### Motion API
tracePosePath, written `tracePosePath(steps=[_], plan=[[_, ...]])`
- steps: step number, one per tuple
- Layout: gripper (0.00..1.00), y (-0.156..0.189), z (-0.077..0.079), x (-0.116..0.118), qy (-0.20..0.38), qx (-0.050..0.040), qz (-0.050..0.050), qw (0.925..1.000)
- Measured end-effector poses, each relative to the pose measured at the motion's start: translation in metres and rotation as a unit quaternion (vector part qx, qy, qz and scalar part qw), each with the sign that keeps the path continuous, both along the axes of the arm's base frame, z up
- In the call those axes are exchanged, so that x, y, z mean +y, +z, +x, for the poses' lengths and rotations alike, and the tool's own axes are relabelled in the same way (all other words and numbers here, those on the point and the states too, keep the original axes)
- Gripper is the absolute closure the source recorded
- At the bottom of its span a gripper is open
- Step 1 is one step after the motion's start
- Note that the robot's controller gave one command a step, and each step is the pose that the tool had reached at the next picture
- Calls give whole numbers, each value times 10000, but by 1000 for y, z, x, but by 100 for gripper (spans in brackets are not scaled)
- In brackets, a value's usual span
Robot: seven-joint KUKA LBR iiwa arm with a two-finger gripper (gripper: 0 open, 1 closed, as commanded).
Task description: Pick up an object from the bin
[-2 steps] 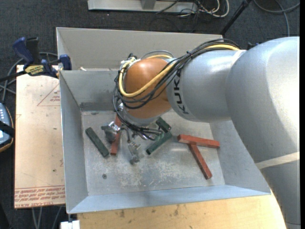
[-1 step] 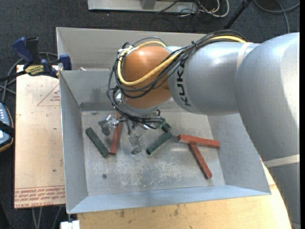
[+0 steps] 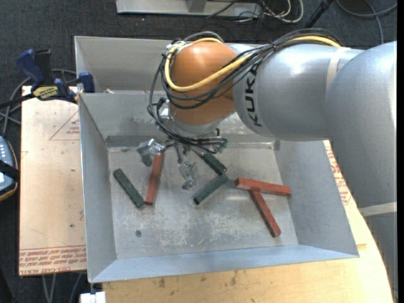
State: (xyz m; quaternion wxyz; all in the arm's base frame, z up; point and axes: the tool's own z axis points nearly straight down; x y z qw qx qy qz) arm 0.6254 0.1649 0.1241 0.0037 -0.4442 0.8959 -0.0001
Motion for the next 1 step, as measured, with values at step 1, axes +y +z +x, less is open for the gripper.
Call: tracePosePath(steps=[1], plan=[[0, -54, 9, -13, 1491, 21, -5, 9888]])
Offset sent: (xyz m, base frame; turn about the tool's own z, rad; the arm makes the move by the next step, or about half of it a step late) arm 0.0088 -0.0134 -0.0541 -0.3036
